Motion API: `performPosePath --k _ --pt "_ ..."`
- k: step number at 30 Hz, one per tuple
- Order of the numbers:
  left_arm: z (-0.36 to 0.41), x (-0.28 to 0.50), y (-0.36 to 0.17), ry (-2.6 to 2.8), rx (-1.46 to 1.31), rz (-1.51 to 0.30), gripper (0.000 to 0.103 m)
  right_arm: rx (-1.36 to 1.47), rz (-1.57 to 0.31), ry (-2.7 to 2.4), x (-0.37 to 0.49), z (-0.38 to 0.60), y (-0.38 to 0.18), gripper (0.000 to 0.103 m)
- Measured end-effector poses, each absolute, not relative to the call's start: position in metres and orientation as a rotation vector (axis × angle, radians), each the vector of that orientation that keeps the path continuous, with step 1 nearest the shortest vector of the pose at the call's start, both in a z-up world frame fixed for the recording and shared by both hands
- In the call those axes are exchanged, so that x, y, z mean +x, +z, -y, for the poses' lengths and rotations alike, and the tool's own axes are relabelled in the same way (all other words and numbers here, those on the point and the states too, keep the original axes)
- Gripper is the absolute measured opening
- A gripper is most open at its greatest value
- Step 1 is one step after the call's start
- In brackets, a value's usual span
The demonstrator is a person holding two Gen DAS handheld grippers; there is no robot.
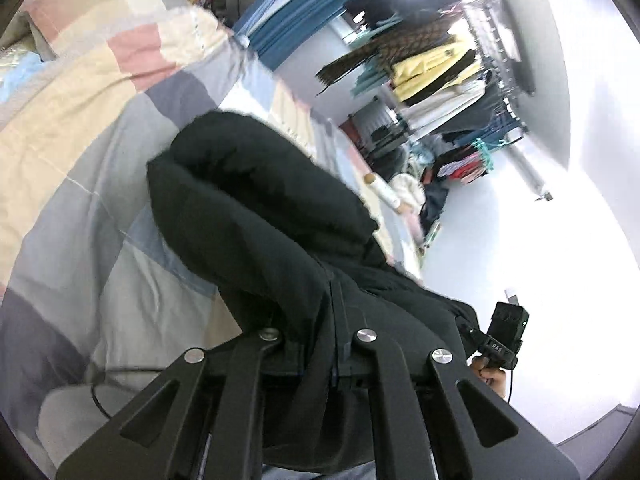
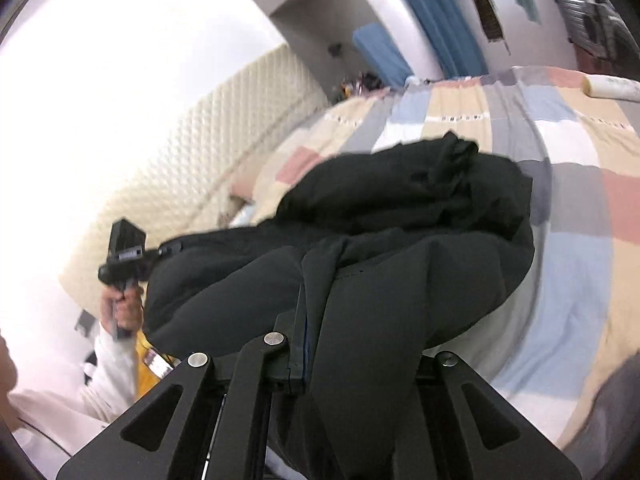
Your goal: Fold large clothes
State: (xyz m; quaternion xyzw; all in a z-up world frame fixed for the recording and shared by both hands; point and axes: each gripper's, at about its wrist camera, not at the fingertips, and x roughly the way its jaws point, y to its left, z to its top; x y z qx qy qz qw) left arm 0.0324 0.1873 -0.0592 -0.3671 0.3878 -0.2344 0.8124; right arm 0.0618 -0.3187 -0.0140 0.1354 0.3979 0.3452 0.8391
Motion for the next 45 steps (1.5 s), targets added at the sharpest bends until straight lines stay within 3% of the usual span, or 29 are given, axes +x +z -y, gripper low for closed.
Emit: performPosePath --k 9,18,29,45 --pt "-0.202 -0.044 -0.05 -0.521 -0.903 -0.725 0.006 0.447 -0.719 0.692 -0.013 0.336 0.004 0.006" --pt "-0.213 -0.054 -0.052 -0.496 -0.937 -0.708 0.005 0.537 -0.686 0.662 -0.03 0.341 0.01 0.006" --pt "-0.202 0.024 -0.016 -0.474 -0.867 -0.666 0.005 0.666 -0.704 0.563 0.032 0.361 0.02 0.006" --pt "-0.175 0.176 -0.023 -0.129 -0.761 -0.89 0.005 0.674 -0.851 0.292 0.201 0.358 -0.018 0.007"
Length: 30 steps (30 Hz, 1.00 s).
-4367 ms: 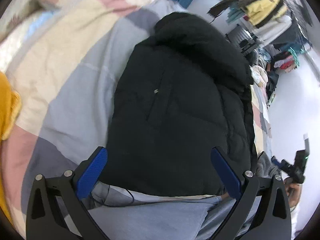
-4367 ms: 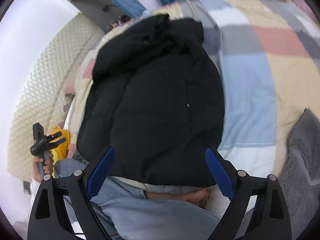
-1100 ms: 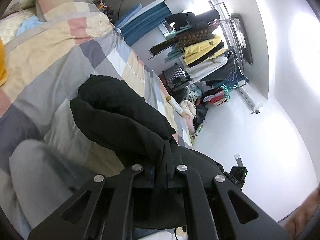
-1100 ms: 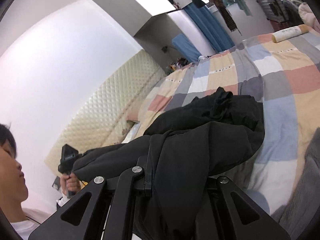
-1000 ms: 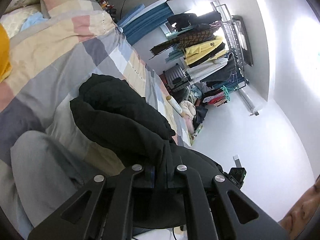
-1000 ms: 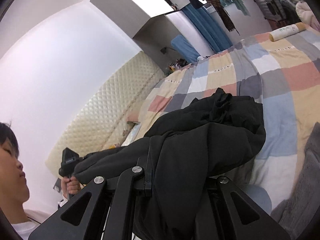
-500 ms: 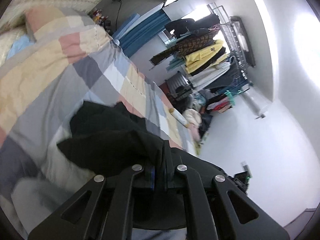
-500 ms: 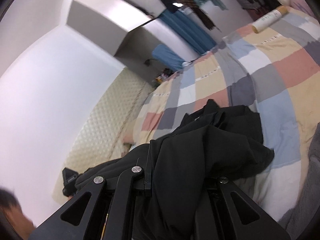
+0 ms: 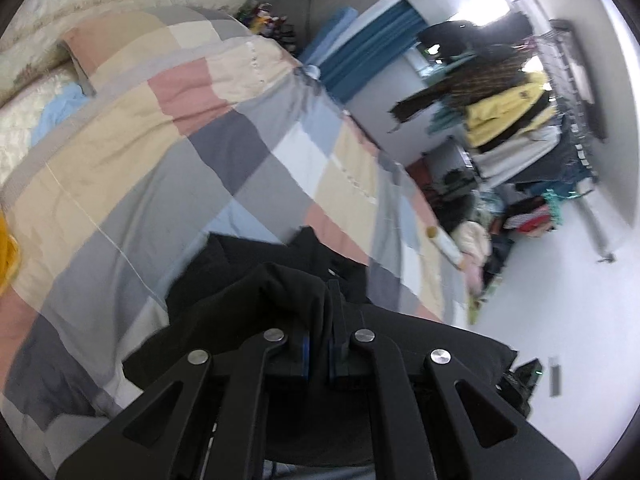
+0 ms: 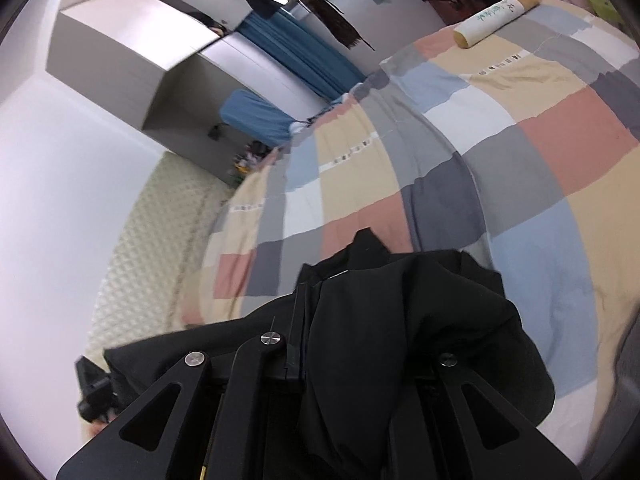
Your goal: Fold large clothes
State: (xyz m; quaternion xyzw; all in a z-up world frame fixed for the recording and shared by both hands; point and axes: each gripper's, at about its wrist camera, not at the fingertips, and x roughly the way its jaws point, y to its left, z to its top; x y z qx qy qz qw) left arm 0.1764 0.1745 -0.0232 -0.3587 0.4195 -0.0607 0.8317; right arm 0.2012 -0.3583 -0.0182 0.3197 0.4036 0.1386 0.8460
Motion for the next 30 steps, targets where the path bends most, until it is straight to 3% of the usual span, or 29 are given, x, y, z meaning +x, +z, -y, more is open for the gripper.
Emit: performPosePath --k 8,21,30 --pt "-0.155 0.253 -0.043 0.063 -0.617 -0.959 0.006 0.536 -0.912 0.204 0.254 0.347 -0.031 0.006" --pt "-0.109 0.34 -0.131 0.21 -0.266 -1.103 0.005 0.276 -1.131 0.047 0.349 0.316 -0.131 0.005" --pt "-0.118 0.348 -0.158 0.2 -0.33 -1.15 0.007 0.331 -1.134 0.093 0.36 0.316 -0.161 0.005"
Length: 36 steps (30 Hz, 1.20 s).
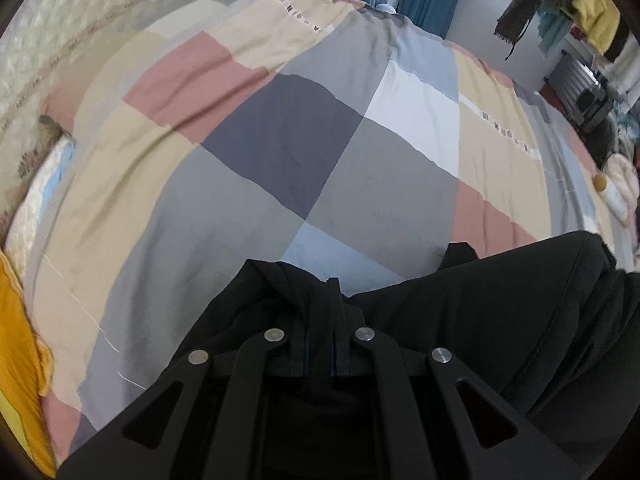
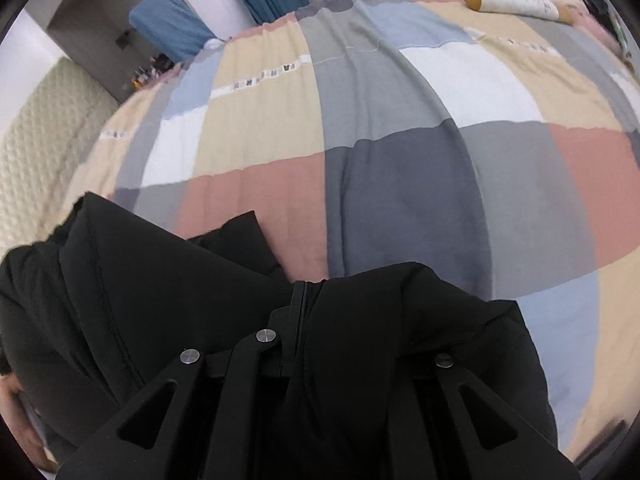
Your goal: Fold large clothes
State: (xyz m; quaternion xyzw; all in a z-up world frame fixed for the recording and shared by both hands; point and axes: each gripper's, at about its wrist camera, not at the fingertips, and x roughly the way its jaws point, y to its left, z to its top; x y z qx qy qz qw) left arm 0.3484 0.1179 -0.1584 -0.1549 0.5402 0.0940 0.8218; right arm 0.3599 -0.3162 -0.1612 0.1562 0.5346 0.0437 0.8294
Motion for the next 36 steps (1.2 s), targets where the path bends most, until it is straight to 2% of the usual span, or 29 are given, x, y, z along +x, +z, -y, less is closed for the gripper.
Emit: performPosePath --k 5,8,9,10,12,13,14,16,19,23,26,29,36 --pt "-0.131 0.331 -0.148 0.104 -0.453 -1.148 0.012 0.523 -1.128 0.181 0.344 0.342 -0.154 0.015" --pt "-0.14 0.316 -0.138 0.046 -0.504 -1.148 0.017 0.586 -1.12 0.231 0.325 0.351 -0.138 0.033" --pt "-0.141 0.313 -0.135 0.026 -0.508 -1.154 0.02 0.589 -1.113 0.238 0.319 0.353 -0.132 0.041" --pt "-0.144 0.306 -0.131 0.004 -0.527 -1.152 0.026 0.589 -1.103 0.246 0.31 0.355 -0.122 0.048" --pt "-0.151 0.296 -0.123 -0.008 -0.574 -1.139 0.046 0.585 -1.09 0.25 0.3 0.356 -0.107 0.055" --pt "-0.155 0.289 -0.117 -0.003 -0.593 -1.128 0.066 0.579 -1.083 0.247 0.295 0.357 -0.098 0.059" --pt "-0.157 0.286 -0.113 0.003 -0.598 -1.119 0.078 0.568 -1.073 0.245 0.289 0.358 -0.088 0.061" --pt "-0.16 0.275 -0.094 0.013 -0.568 -1.078 0.078 0.533 -1.049 0.236 0.279 0.359 -0.067 0.069" --pt "-0.15 0.262 -0.062 0.034 -0.425 -0.982 0.078 0.424 -0.971 0.172 0.264 0.357 -0.03 0.075" --pt "-0.11 0.25 -0.037 -0.022 -0.222 -0.852 0.078 0.268 -0.873 0.192 0.252 0.323 -0.002 0.077" --pt "-0.072 0.248 -0.041 -0.074 -0.196 -0.798 0.078 0.243 -0.835 0.266 0.252 0.285 -0.014 0.08" --pt "-0.044 0.261 -0.057 -0.05 -0.137 -0.825 0.078 0.157 -0.817 0.319 0.257 0.242 -0.042 0.081" --pt "-0.022 0.278 -0.091 -0.055 -0.079 -0.815 0.078 0.006 -0.777 0.28 0.279 0.189 -0.1 0.086"
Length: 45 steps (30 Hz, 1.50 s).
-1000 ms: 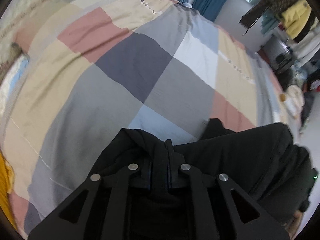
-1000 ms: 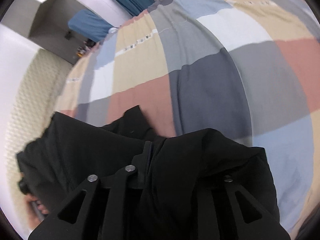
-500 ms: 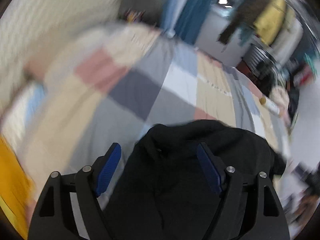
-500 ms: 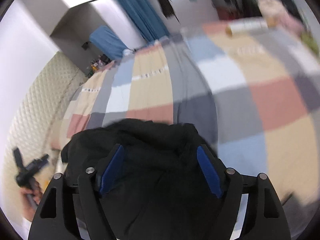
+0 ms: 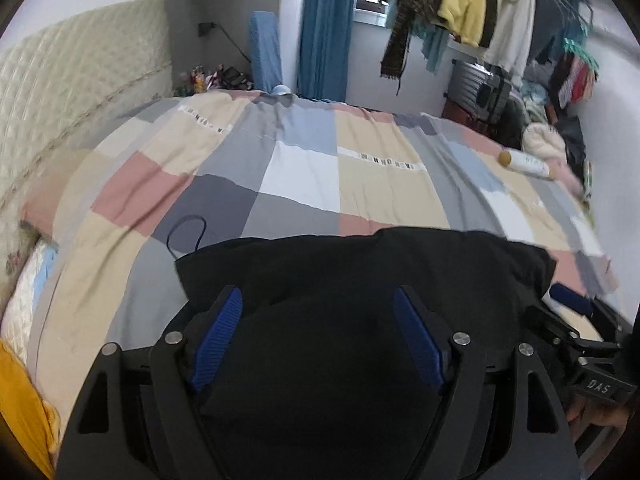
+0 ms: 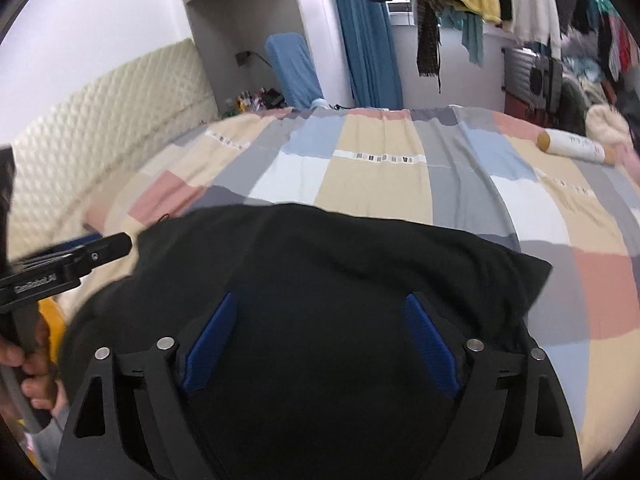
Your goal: Fold large clothes
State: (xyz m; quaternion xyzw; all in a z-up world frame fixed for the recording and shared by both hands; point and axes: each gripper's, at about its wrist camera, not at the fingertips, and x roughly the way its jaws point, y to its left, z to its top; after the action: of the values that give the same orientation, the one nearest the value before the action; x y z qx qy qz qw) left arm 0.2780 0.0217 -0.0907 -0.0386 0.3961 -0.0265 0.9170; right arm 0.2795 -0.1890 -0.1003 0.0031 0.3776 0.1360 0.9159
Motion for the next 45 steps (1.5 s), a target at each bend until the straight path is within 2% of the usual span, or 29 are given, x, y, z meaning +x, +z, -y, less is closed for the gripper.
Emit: performPosePath --k 6,11,26,31,41,45 --pt "-0.011 0.291 -0.114 -0.055 0.011 -0.801 0.078 0.027 -0.813 0.263 0.309 0.193 -0.129 0.087" --pt "-0.016 0.31 -0.131 -0.054 -0.017 -0.835 0.078 0.034 -0.829 0.246 0.326 0.194 -0.142 0.087" --pt "-0.021 0.349 -0.162 -0.028 -0.023 -0.852 0.078 0.091 -0.842 0.243 0.363 0.193 -0.173 0.096" --pt "-0.025 0.34 -0.157 -0.02 -0.009 -0.838 0.078 0.052 -0.838 0.247 0.352 0.195 -0.162 0.096" --pt "-0.074 0.273 -0.148 0.052 -0.022 -0.765 0.079 0.011 -0.735 0.242 0.288 0.239 -0.134 0.096" --pt "-0.092 0.255 -0.159 0.065 -0.045 -0.782 0.079 0.073 -0.732 0.224 0.27 0.265 -0.137 0.089"
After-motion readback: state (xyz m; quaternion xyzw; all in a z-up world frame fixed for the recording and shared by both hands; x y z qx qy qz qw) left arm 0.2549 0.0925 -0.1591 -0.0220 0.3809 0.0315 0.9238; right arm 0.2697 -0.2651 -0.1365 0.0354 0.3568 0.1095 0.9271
